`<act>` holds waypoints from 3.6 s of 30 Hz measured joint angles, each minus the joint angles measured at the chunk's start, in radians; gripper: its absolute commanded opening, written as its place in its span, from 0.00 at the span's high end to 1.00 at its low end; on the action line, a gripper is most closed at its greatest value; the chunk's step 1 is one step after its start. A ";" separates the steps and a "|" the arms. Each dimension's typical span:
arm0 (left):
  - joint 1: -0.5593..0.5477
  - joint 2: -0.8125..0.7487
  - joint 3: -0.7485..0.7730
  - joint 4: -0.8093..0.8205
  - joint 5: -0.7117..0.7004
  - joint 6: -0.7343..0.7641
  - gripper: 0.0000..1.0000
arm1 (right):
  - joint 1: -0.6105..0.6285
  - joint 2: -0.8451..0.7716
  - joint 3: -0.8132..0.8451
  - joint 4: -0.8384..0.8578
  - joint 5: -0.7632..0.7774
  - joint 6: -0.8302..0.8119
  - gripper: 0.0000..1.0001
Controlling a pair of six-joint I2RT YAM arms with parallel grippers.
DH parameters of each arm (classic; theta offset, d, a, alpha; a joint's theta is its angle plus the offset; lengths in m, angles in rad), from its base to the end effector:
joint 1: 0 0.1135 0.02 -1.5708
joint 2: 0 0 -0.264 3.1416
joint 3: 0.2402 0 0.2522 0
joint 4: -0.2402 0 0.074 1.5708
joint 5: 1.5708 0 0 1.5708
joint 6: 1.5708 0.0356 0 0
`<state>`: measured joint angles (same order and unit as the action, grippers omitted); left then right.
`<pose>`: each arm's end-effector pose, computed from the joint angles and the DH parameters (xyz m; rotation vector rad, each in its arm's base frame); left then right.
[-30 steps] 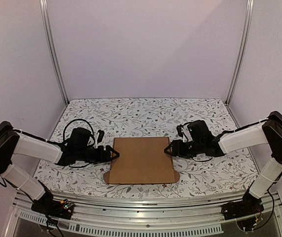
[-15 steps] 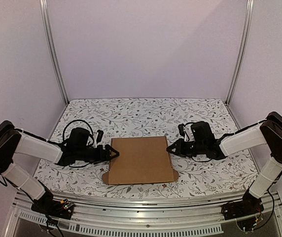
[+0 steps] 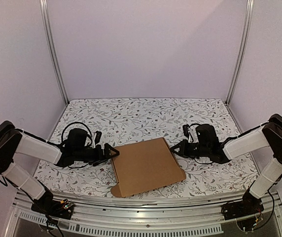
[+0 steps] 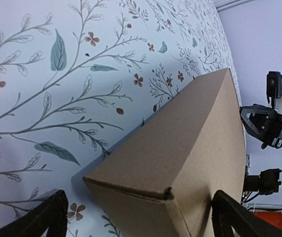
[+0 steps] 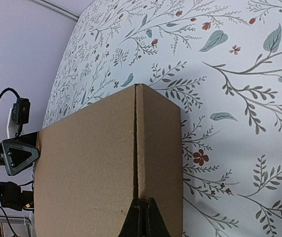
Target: Fold the paper box
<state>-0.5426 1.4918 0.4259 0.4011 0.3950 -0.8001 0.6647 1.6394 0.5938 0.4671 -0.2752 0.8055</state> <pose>0.2107 -0.1430 0.1254 -0.0773 2.4406 -1.1167 0.2329 0.1948 0.1358 -0.0104 2.3555 1.0940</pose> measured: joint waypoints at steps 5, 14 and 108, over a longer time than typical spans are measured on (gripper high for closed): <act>0.001 0.000 -0.045 0.062 0.034 -0.061 0.00 | 0.000 -0.008 -0.015 0.013 0.007 0.002 1.00; -0.005 0.097 -0.110 0.332 0.117 -0.217 0.00 | 0.000 -0.010 -0.020 0.019 0.010 0.002 1.00; 0.132 -0.397 -0.078 0.127 0.593 -0.600 0.71 | 0.472 -0.874 0.179 -0.875 0.237 -1.452 0.01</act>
<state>-0.4110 1.0943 0.3481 0.5278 0.9882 -1.4006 1.1362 0.7650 0.7731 -0.4084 -0.0383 -0.6460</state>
